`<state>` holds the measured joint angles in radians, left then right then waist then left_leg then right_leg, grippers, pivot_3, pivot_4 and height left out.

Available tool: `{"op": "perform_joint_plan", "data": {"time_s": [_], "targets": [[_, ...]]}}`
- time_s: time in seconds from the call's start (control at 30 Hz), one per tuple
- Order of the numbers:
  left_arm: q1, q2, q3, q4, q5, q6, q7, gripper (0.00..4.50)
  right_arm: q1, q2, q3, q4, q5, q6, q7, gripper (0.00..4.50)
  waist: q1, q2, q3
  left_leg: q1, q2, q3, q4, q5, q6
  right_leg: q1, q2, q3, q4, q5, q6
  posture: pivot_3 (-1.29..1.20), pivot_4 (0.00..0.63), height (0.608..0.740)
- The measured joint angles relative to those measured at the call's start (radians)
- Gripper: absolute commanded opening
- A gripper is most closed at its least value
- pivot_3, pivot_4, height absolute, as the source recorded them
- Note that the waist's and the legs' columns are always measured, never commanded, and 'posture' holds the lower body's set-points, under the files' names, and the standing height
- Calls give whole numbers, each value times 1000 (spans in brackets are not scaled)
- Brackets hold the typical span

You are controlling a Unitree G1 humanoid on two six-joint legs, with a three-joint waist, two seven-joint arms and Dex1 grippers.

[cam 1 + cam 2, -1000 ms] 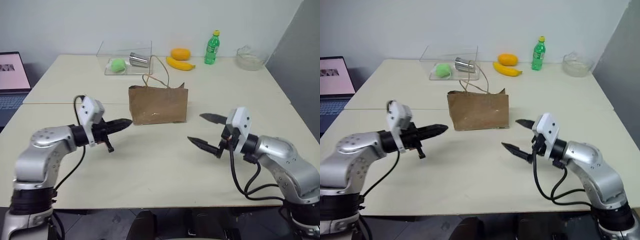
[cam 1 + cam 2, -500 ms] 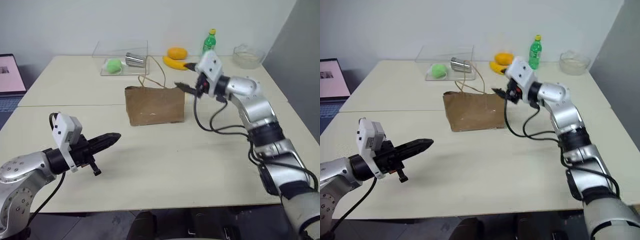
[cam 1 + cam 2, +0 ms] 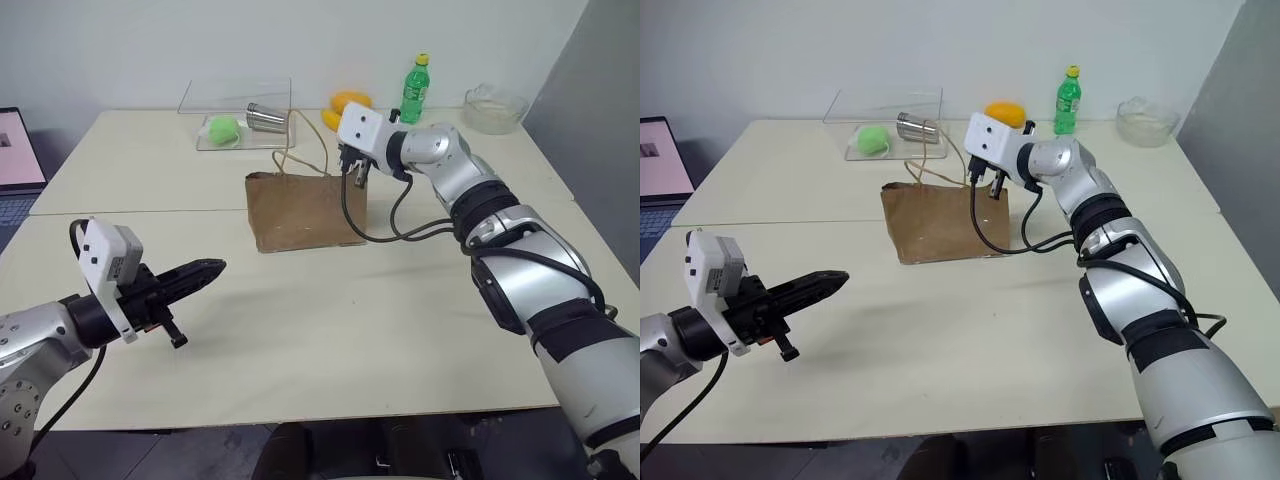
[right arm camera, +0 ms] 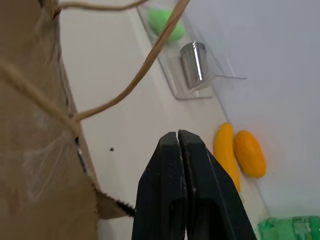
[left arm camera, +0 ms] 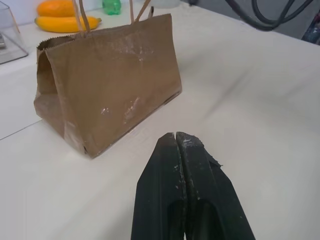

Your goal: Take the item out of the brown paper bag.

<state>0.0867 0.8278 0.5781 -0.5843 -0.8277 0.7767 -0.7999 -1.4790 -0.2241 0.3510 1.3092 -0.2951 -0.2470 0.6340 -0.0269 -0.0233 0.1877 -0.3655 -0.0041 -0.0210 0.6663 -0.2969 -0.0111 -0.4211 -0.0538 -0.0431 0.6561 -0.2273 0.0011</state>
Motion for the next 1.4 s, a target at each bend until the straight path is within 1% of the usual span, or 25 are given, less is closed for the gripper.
{"op": "perform_joint_plan", "data": {"time_s": [0.17,0.23,0.43,0.6,0.8,0.97,1.13,1.23,1.3,1.4], "targets": [[-5,3,-16,0,4,-10,0,0,0,15,24,16,-63,-20,-24,46,-4,0,0,0,1,0,-2,0,0,-1,0,0,1,-1,-1,0,150,740],[-4,3,-27,0,5,-15,-2,0,0,16,25,16,-76,-36,-12,46,-5,0,0,0,1,0,-2,0,0,-1,0,0,1,-1,-1,0,150,740],[24,18,-28,1,13,-23,-21,0,10,-15,25,-5,-73,-119,228,46,-4,0,0,0,0,0,-2,0,0,0,0,0,0,-1,-1,0,150,740],[44,19,-58,-1,20,-38,-35,0,48,-57,21,-63,-50,-170,387,46,-2,0,0,1,0,0,-2,0,0,0,0,0,0,-1,-1,0,150,740],[146,75,-59,-32,19,-42,-116,0,134,-121,8,-173,13,-195,594,46,-2,0,0,1,1,0,-2,0,0,0,0,0,0,-1,-1,0,150,740],[183,108,-59,-34,21,-47,-175,0,208,-149,5,-309,59,-167,713,46,-2,0,0,2,1,-1,-2,0,0,0,1,-1,1,-1,-1,0,150,740],[221,121,-59,-36,23,-51,-219,0,387,-197,27,-543,118,-87,844,46,-1,0,0,2,1,-1,-2,0,0,1,1,-1,0,-1,-1,0,150,740],[230,135,-59,-40,21,-49,-240,0,459,-220,32,-646,133,-22,854,46,-1,1,0,2,1,0,-2,0,0,0,1,-1,1,-1,-1,0,150,740],[223,144,-59,-42,21,-45,-238,0,477,-237,27,-712,160,22,856,46,-1,1,1,2,1,-1,-2,0,0,0,1,-1,1,-1,-2,0,150,740],[182,168,-72,-40,77,-71,-223,0,505,-253,-28,-851,246,123,849,46,0,2,1,2,2,-1,-2,0,0,0,2,-2,1,0,-2,0,150,740]]}}
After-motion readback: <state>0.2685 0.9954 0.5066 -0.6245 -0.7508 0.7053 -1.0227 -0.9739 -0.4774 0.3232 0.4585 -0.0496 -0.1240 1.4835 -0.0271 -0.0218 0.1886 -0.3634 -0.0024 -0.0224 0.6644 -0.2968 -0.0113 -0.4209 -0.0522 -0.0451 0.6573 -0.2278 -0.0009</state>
